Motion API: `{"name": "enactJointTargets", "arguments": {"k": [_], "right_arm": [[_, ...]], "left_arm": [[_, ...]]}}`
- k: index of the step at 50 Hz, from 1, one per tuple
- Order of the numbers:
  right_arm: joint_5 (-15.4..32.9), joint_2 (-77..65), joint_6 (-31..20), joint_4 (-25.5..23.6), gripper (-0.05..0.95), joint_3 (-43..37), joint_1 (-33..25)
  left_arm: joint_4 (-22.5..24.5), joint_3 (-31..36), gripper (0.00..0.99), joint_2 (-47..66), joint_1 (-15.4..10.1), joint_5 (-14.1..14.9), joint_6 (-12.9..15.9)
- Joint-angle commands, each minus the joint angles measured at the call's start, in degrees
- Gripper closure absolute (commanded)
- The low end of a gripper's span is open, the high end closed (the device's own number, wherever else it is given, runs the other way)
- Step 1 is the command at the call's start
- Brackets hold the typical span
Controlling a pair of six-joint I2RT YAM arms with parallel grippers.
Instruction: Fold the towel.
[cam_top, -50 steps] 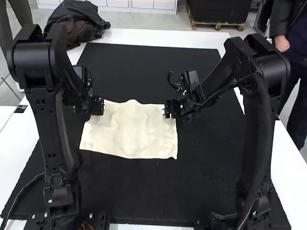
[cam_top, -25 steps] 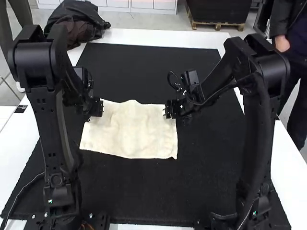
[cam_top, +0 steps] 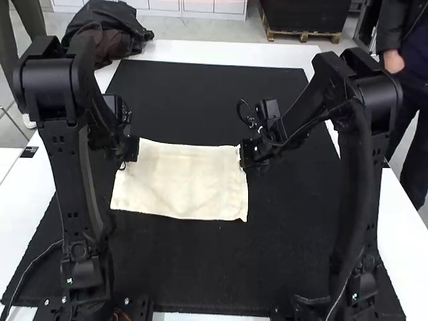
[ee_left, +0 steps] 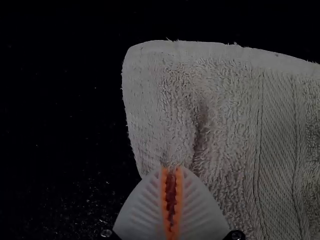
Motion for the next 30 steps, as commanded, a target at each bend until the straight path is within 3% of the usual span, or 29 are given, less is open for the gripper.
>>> {"name": "enactJointTargets", "arguments": {"k": [1, 30], "right_arm": [[-0.17, -1.20, 0.67, -0.49, 0.92, -0.82, -2.27], [-1.05, -9.73, 0.93, -1.37, 0.92, -2.66, -4.03]], "left_arm": [[0.34, 1.64, 0.970, 1.83, -0.17, 0.75, 0.95], [-3.17, 2.78, 0.970, -6.52, -2.90, 0.93, -1.08]]}}
